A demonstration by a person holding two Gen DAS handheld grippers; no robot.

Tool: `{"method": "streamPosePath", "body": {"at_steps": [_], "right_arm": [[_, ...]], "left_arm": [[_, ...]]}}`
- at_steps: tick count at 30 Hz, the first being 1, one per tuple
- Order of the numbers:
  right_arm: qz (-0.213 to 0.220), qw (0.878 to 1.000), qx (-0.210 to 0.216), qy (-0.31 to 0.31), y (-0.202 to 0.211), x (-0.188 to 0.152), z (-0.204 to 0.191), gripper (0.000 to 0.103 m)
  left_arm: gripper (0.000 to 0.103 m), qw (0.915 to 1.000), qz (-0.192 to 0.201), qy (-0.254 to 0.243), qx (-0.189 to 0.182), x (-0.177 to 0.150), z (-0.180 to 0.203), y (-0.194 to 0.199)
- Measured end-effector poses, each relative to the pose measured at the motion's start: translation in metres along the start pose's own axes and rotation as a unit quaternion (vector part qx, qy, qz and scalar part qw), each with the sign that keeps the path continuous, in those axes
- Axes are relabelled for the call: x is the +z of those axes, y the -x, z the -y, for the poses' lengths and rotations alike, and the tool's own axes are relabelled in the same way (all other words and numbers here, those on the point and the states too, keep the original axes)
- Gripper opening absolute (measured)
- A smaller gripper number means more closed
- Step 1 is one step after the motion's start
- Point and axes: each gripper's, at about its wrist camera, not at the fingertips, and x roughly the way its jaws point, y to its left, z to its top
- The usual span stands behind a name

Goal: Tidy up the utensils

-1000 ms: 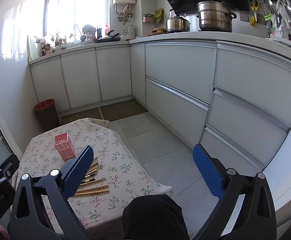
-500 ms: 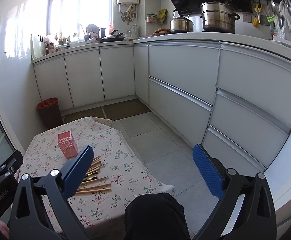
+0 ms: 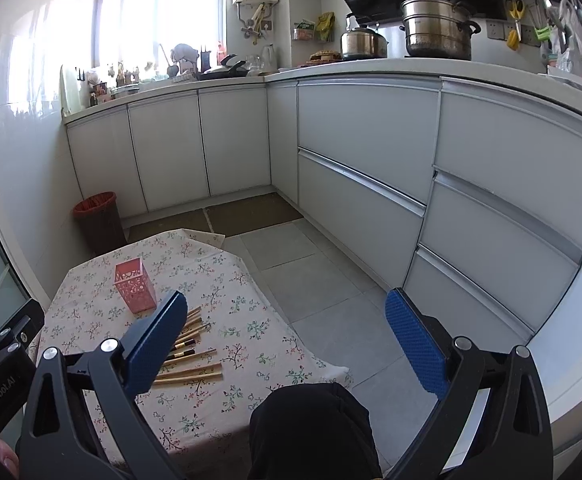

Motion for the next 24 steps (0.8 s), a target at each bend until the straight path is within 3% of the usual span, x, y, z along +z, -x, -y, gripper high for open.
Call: {"method": "streamPosePath", "body": {"at_steps": [24], "right_arm": [[-0.005, 1.0, 0.0, -0.001, -0.0025, -0.0018, -0.001, 0.097]], "left_arm": [[0.096, 1.0, -0.003, -0.002, 0.002, -0.001, 0.0005, -0.0027]]}}
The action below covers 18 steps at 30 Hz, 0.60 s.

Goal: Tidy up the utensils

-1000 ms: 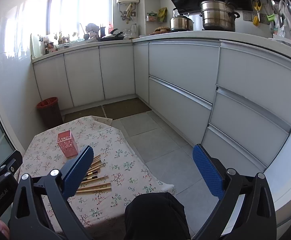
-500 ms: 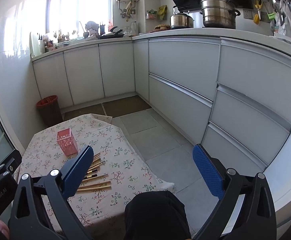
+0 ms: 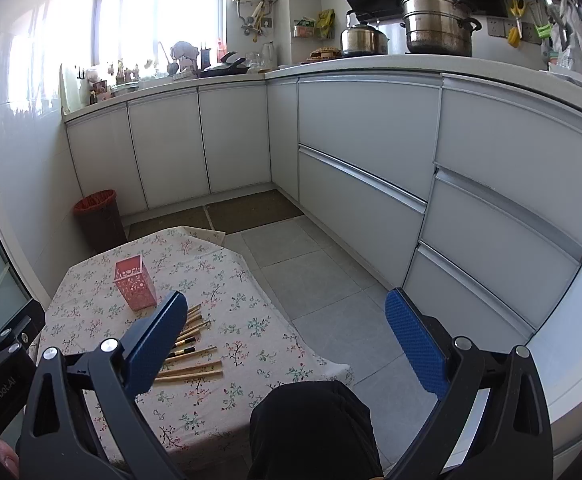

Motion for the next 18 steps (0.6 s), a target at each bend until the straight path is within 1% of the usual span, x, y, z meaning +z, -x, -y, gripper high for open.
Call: {"method": "streamPosePath", "body": {"at_steps": [11, 18], "right_arm": [[-0.01, 1.0, -0.002, -0.001, -0.008, -0.001, 0.0, 0.097], [-0.028, 1.0, -0.001, -0.007, -0.02, -0.004, 0.0, 0.097]], "left_arm": [[0.096, 1.0, -0.01, -0.002, 0.001, -0.003, 0.003, -0.007], [0.096, 0.9996, -0.028, -0.004, 0.001, -0.003, 0.004, -0.02]]}}
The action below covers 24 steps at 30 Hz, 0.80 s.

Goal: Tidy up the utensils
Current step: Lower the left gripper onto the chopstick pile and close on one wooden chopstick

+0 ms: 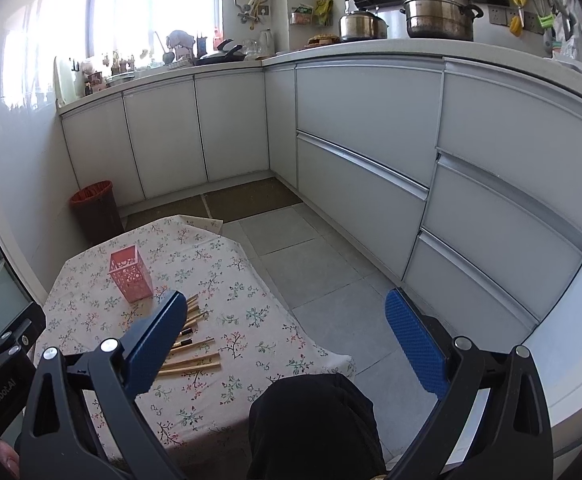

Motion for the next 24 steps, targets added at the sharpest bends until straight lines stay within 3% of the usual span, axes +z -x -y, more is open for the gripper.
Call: {"method": "streamPosePath", "body": {"at_steps": [4, 8, 13, 16, 19, 20, 22, 23, 24], "right_arm": [[-0.035, 0.999, 0.012, -0.029, -0.021, -0.002, 0.008, 0.097], [-0.089, 0.994, 0.028, -0.053, -0.053, -0.011, 0.014, 0.097], [-0.163, 0.981, 0.066, -0.086, -0.101, -0.026, 0.019, 0.097], [-0.212, 0.968, 0.091, -0.098, -0.132, -0.036, 0.018, 0.097], [-0.269, 0.949, 0.122, -0.108, -0.162, -0.049, 0.014, 0.097], [-0.28, 0.945, 0.127, -0.108, -0.17, -0.053, 0.013, 0.097], [-0.298, 0.939, 0.135, -0.103, -0.185, -0.061, 0.009, 0.097], [-0.308, 0.935, 0.136, -0.107, -0.192, -0.064, 0.009, 0.097], [-0.316, 0.933, 0.135, -0.11, -0.198, -0.068, 0.009, 0.097]], "left_arm": [[0.096, 0.9997, -0.023, 0.01, -0.004, 0.006, -0.007, -0.019], [0.096, 0.9968, -0.073, 0.013, -0.03, 0.022, -0.013, -0.059], [0.096, 0.9865, -0.144, -0.059, -0.052, 0.032, 0.006, -0.133], [0.096, 0.9681, -0.211, -0.101, -0.09, 0.029, 0.023, -0.189], [0.096, 0.9359, -0.296, -0.129, -0.142, 0.019, 0.043, -0.249], [0.096, 0.9285, -0.312, -0.136, -0.148, 0.015, 0.048, -0.266], [0.096, 0.9221, -0.323, -0.148, -0.153, 0.011, 0.056, -0.288], [0.096, 0.9149, -0.335, -0.151, -0.166, 0.011, 0.059, -0.299], [0.096, 0.9011, -0.358, -0.157, -0.187, 0.008, 0.065, -0.31]]}}
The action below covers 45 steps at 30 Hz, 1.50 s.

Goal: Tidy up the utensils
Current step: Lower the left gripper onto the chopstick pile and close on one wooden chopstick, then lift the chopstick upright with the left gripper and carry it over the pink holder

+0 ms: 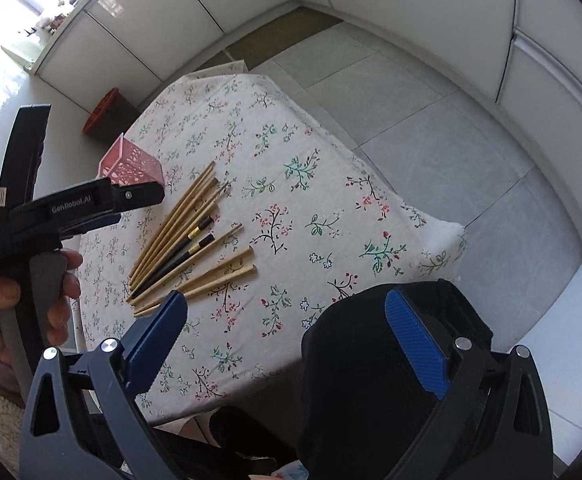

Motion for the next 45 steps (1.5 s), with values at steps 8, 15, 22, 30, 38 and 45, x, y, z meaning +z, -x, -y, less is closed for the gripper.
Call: {"method": "streamPosePath", "body": {"at_steps": [8, 15, 22, 30, 38, 45], "right_arm": [[-0.025, 0.999, -0.01, -0.036, -0.025, 0.01, 0.017, 0.097], [-0.013, 0.998, -0.023, -0.053, -0.022, 0.017, 0.028, 0.097], [-0.023, 0.996, -0.027, -0.076, -0.029, 0.022, 0.036, 0.096], [-0.051, 0.992, -0.033, -0.113, -0.039, 0.02, 0.034, 0.097], [-0.037, 0.995, -0.074, -0.053, -0.047, 0.026, -0.023, 0.087], [-0.165, 0.975, -0.095, -0.115, -0.126, 0.017, -0.043, 0.066]], "left_arm": [[0.072, 0.9791, -0.095, -0.175, 0.039, 0.002, 0.03, -0.056], [0.04, 0.943, -0.099, -0.311, 0.063, -0.012, 0.057, -0.1], [0.029, 0.922, -0.134, -0.359, 0.054, -0.02, 0.072, -0.138], [0.012, 0.9146, -0.138, -0.376, 0.053, -0.024, 0.076, -0.146], [0.004, 0.959, -0.017, -0.277, 0.056, -0.034, 0.046, -0.115], [0.004, 0.9798, 0.143, -0.138, 0.016, -0.072, -0.022, 0.003]]}}
